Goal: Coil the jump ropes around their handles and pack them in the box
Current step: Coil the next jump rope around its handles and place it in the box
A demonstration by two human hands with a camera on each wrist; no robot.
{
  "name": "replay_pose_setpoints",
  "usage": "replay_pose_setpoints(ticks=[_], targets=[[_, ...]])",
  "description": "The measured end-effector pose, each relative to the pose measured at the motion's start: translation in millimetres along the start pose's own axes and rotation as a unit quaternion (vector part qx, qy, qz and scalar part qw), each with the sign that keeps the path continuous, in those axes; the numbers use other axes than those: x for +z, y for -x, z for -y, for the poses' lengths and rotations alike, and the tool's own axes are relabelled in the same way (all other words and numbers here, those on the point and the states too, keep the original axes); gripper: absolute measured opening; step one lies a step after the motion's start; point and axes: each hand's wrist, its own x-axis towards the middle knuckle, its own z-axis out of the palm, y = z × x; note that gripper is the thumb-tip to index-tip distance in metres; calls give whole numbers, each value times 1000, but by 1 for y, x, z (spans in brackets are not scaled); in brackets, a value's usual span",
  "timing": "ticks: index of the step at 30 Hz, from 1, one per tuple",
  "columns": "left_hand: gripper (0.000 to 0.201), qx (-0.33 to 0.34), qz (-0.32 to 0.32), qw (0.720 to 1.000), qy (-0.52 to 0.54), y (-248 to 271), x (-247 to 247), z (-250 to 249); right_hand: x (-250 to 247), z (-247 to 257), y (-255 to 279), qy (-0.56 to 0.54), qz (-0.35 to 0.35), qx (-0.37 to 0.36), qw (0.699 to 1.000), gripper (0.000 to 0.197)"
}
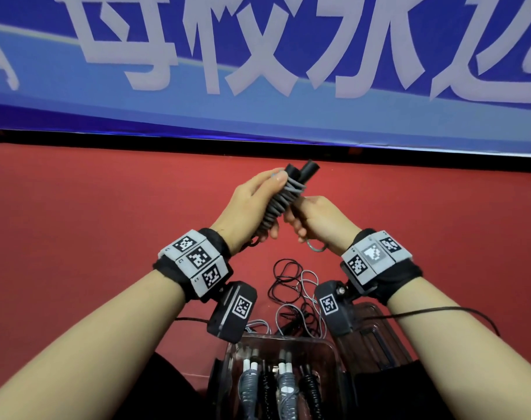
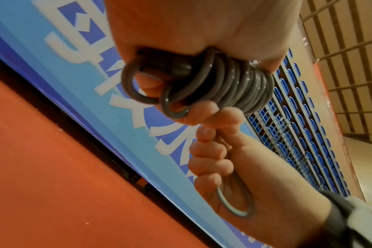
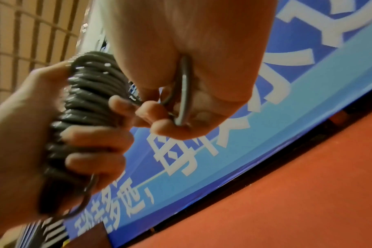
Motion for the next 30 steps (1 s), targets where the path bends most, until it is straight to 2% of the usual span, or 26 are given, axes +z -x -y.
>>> replay_pose_setpoints(ticks=[1, 7, 12, 15, 20, 25, 28, 30], targets=[[42, -4, -11, 1000, 13, -1, -1, 0, 4, 2, 0, 3, -2, 5, 1000, 47], [50, -49, -72, 995, 42, -5, -6, 1, 11, 5, -2, 33, 1, 5, 999, 42], [51, -90, -113, 989, 39, -9, -10, 5, 17, -2, -1, 61, 18, -23, 998, 18], [55, -128, -123, 981, 77, -13, -11, 7, 20, -3, 1, 78, 27, -29, 996, 12], [52, -159, -112, 954, 228, -18, -10, 2, 21, -2, 3, 98, 38, -23, 994, 26], [49, -160, -103, 955, 226, -19, -10, 4, 15, -2, 8, 234, 17, -61, 970, 40], [47, -158, -102, 956, 225, -20, -10, 6, 16, 1, 8, 199, 26, -58, 978, 41], [48, -161, -96, 955, 231, -20, -10, 6, 20, 2, 9, 117, 43, -34, 992, 40]])
